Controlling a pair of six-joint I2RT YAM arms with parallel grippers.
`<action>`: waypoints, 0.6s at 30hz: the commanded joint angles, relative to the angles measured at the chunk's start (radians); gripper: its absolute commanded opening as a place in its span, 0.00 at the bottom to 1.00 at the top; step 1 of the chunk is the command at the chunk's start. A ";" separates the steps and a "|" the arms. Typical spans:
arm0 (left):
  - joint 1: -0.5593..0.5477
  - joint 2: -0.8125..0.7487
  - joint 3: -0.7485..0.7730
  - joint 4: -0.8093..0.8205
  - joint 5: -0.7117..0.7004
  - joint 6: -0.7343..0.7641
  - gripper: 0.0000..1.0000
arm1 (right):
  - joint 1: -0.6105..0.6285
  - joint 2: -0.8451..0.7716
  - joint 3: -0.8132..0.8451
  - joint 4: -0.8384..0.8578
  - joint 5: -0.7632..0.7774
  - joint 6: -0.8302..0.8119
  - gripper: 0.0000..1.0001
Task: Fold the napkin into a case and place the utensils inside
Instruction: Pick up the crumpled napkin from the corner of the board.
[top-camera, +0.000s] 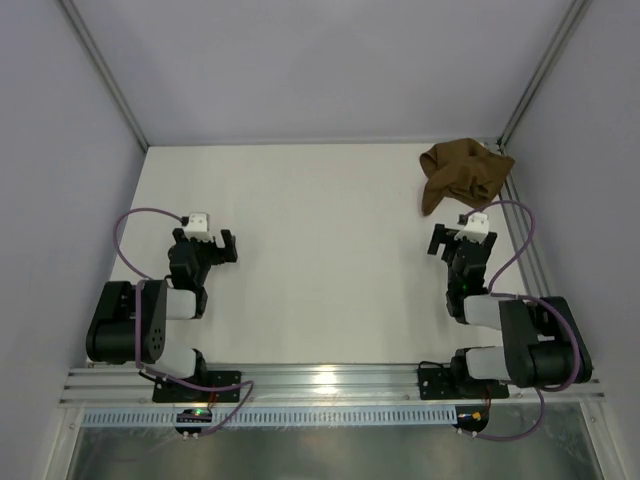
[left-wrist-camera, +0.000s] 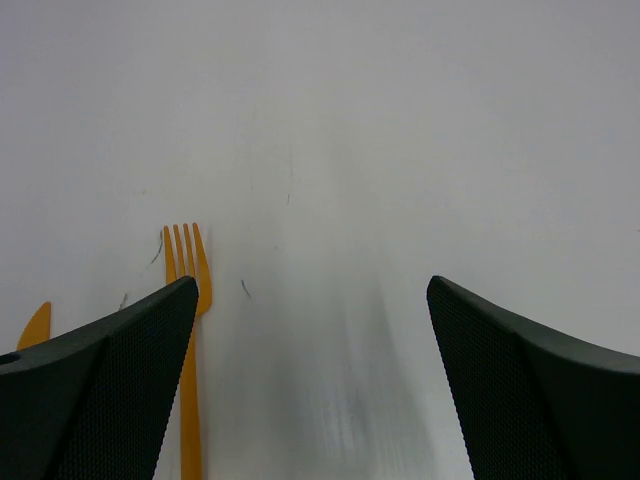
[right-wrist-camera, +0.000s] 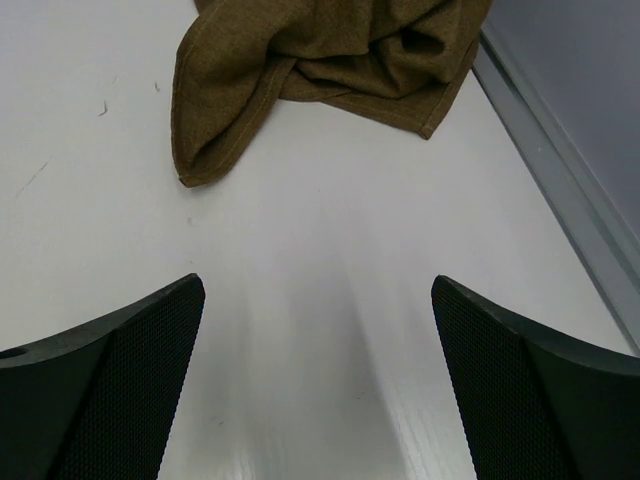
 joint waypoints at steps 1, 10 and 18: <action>0.003 0.001 0.024 0.047 -0.013 0.006 0.99 | 0.020 -0.166 0.154 -0.313 0.197 0.052 0.99; 0.008 -0.241 0.121 -0.256 -0.005 -0.013 0.99 | 0.011 -0.432 0.525 -0.814 0.034 0.281 0.99; -0.002 -0.428 0.647 -1.308 0.221 0.240 0.99 | -0.012 -0.076 0.752 -1.244 0.038 0.361 0.99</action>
